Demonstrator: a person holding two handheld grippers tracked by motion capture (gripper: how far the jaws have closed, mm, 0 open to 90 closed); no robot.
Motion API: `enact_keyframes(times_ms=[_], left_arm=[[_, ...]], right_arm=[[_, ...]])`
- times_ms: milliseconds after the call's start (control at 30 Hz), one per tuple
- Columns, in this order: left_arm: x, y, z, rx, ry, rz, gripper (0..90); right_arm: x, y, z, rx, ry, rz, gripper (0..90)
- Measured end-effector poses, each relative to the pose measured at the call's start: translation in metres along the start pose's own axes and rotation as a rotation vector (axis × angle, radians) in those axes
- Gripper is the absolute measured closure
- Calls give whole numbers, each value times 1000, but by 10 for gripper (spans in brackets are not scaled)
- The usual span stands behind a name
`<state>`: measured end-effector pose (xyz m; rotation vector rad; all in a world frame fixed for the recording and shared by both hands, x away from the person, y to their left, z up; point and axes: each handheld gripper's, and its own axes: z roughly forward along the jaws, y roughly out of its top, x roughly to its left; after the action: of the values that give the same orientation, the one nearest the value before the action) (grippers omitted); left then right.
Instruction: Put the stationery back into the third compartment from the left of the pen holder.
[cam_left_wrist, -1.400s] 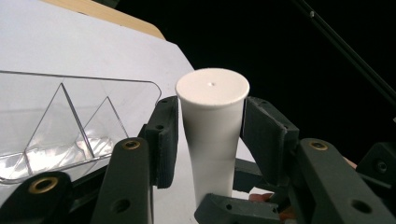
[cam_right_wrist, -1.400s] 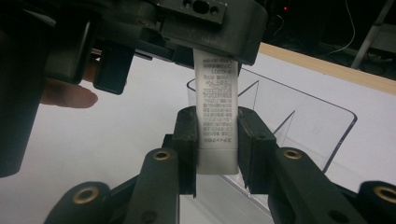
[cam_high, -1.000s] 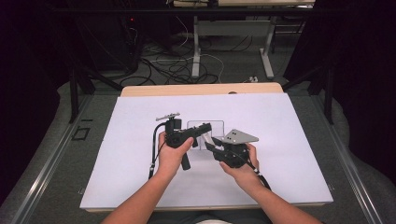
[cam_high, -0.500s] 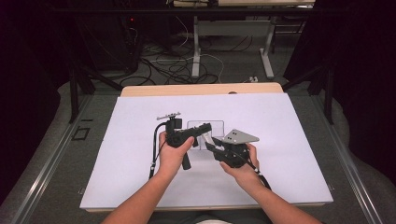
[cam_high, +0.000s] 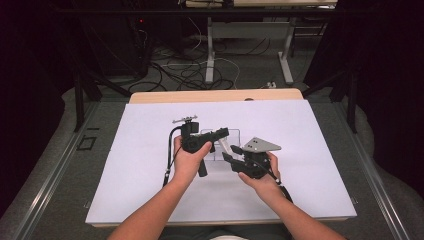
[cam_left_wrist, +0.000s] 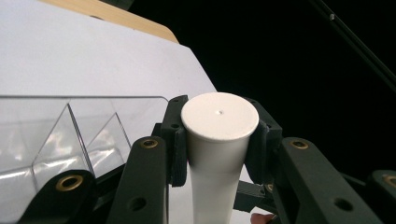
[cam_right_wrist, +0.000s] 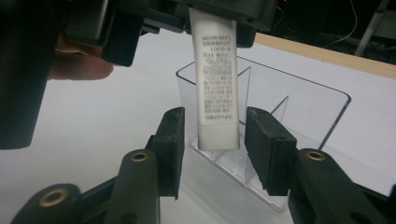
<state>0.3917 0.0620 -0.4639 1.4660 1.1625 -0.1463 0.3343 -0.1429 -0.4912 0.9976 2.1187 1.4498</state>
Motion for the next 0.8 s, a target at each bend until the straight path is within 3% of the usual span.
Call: enact_keyframes(times_ms=[200, 367, 633, 800], left_arm=[[0, 6, 5, -32, 23, 15, 663], [0, 8, 9, -58, 42, 39, 663], [-2, 11, 16, -101, 67, 88, 663], [-4, 12, 21, -130, 82, 117, 663]], right_arm=[[-7, -2, 0, 11, -21, 23, 476], [-16, -4, 0, 12, -71, 29, 372], [-24, -4, 0, 23, -81, 32, 340], [-25, -4, 0, -7, -81, 16, 326]])
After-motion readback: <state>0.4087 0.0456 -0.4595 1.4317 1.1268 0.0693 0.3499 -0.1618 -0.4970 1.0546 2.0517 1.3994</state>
